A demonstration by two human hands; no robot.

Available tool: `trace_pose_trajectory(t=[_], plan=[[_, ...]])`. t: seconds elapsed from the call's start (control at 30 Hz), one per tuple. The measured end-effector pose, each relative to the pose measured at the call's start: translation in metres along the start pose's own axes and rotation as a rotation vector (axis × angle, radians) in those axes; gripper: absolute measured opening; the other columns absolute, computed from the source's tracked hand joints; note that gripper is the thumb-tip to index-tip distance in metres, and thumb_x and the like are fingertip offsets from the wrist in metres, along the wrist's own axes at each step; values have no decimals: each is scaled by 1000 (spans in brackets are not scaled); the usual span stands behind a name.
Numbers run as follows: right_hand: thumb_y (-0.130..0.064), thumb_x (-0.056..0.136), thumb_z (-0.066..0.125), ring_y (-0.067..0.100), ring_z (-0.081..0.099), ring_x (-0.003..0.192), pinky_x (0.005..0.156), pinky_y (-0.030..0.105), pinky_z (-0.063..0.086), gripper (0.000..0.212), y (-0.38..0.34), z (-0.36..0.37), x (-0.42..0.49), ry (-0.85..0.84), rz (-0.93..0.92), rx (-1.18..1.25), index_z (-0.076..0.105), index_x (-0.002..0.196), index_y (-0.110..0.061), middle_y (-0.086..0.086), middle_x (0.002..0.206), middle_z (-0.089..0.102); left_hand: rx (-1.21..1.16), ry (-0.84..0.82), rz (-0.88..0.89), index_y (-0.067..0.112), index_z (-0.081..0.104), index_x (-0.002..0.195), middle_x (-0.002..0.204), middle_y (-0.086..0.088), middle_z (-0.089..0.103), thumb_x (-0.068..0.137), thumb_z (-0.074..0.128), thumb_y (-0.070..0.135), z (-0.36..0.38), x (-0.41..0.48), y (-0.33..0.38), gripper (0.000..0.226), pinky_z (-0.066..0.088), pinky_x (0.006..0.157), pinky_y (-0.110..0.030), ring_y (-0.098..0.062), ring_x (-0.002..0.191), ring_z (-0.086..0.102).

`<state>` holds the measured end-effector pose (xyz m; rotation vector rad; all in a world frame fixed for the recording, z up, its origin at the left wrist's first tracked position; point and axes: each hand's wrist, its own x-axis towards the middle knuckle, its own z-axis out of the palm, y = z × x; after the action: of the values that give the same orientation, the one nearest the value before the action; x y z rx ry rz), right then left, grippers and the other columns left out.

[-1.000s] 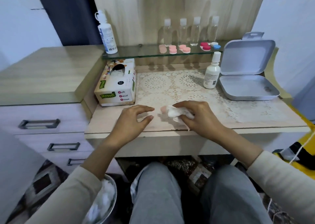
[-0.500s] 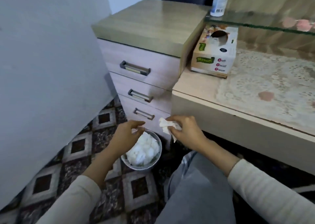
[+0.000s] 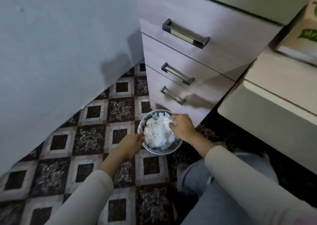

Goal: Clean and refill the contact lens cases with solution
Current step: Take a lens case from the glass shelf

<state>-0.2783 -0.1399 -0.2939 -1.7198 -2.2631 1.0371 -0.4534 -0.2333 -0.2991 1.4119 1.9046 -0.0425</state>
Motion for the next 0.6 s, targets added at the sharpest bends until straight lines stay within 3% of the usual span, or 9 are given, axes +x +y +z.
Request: trace_pose_trajectory(t=[0.17,0.37,0.6], plan=[[-24,88,59,28,52,117,97,29,39,43,1,14,30,-56,11,-24,54,126,-5,16,123,59,-48,-73,-81,5,59,116,116,-16,61,100,32,31,12,15,-16,40,43,78,-32,-26,98,56],[-31,90,56,25,53,117,97,28,40,44,9,18,43,-182,28,-52,54,128,-9,13,125,59,-52,-78,-94,9,60,115,118,-13,62,99,37,27,21,25,-31,34,45,85,-33,-27,106,56],[-35,90,55,25,59,105,91,30,45,42,16,21,33,-229,54,-71,56,125,-11,13,112,66,-31,-63,-62,14,57,123,123,-11,60,100,36,30,20,24,-22,36,42,82,-29,-26,109,55]])
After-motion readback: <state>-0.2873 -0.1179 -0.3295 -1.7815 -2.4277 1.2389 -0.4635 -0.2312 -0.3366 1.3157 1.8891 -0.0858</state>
